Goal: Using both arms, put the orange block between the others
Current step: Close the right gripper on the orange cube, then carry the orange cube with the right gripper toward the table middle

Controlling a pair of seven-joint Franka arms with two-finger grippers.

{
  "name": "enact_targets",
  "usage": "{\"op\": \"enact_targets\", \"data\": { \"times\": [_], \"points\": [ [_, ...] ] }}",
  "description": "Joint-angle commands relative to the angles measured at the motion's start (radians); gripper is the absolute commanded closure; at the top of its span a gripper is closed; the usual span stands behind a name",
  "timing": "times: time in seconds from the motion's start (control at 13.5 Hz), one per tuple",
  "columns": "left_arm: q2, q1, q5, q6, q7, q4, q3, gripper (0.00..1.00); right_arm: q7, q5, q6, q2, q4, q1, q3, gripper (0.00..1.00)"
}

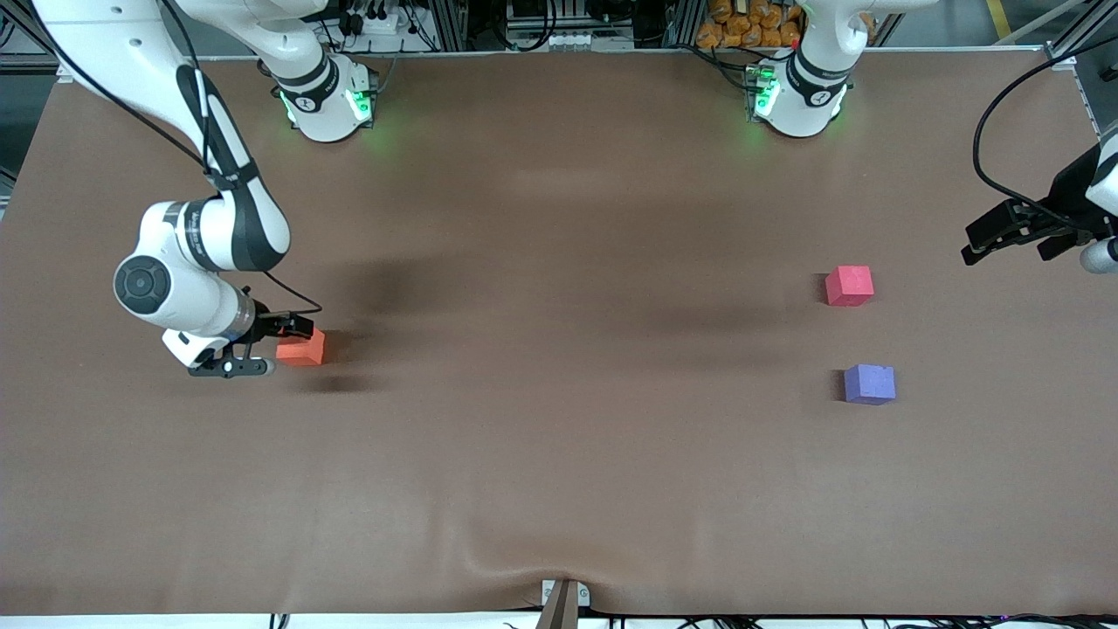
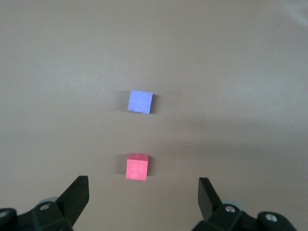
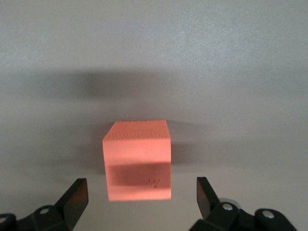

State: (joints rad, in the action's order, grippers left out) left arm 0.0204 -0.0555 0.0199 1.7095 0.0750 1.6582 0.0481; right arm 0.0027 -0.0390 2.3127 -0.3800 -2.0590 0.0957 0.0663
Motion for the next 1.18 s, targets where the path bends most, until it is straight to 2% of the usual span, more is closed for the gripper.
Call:
{"op": "enact_targets", "data": {
  "times": [0.0, 0.44, 0.52, 0.59, 0.66, 0.74, 0.81, 1.11],
  "points": [
    [-0.005, 0.000, 0.014, -0.014, -0.026, -0.012, 0.004, 0.00, 0.002, -0.048, 0.005, -0.053, 0.048, -0.002, -0.006, 0.00],
    [-0.005, 0.002, 0.014, -0.014, -0.027, -0.012, 0.004, 0.00, -0.012, -0.048, 0.036, -0.109, 0.045, -0.004, -0.006, 0.00],
    [-0.005, 0.002, 0.014, -0.014, -0.027, -0.012, 0.004, 0.00, -0.012, -0.048, 0.037, -0.117, 0.046, -0.001, -0.006, 0.06],
    [-0.005, 0.002, 0.014, -0.014, -0.027, -0.012, 0.004, 0.00, -0.009, -0.050, 0.037, -0.120, 0.048, -0.004, -0.006, 0.60],
    [-0.005, 0.002, 0.015, -0.014, -0.027, -0.012, 0.004, 0.00, -0.007, -0.052, 0.036, -0.120, 0.050, -0.008, -0.006, 0.93],
    [-0.005, 0.002, 0.015, -0.014, -0.027, -0.012, 0.004, 0.00, -0.009, -0.050, 0.028, -0.117, 0.050, -0.005, -0.006, 1.00],
    [-0.005, 0.002, 0.017, -0.017, -0.027, -0.012, 0.004, 0.00, -0.009, -0.050, 0.019, -0.105, 0.050, 0.001, -0.006, 1.00],
    [-0.007, 0.002, 0.018, -0.019, -0.027, -0.012, 0.004, 0.00, -0.010, -0.050, -0.171, -0.037, 0.114, 0.039, -0.008, 1.00]
  ]
}}
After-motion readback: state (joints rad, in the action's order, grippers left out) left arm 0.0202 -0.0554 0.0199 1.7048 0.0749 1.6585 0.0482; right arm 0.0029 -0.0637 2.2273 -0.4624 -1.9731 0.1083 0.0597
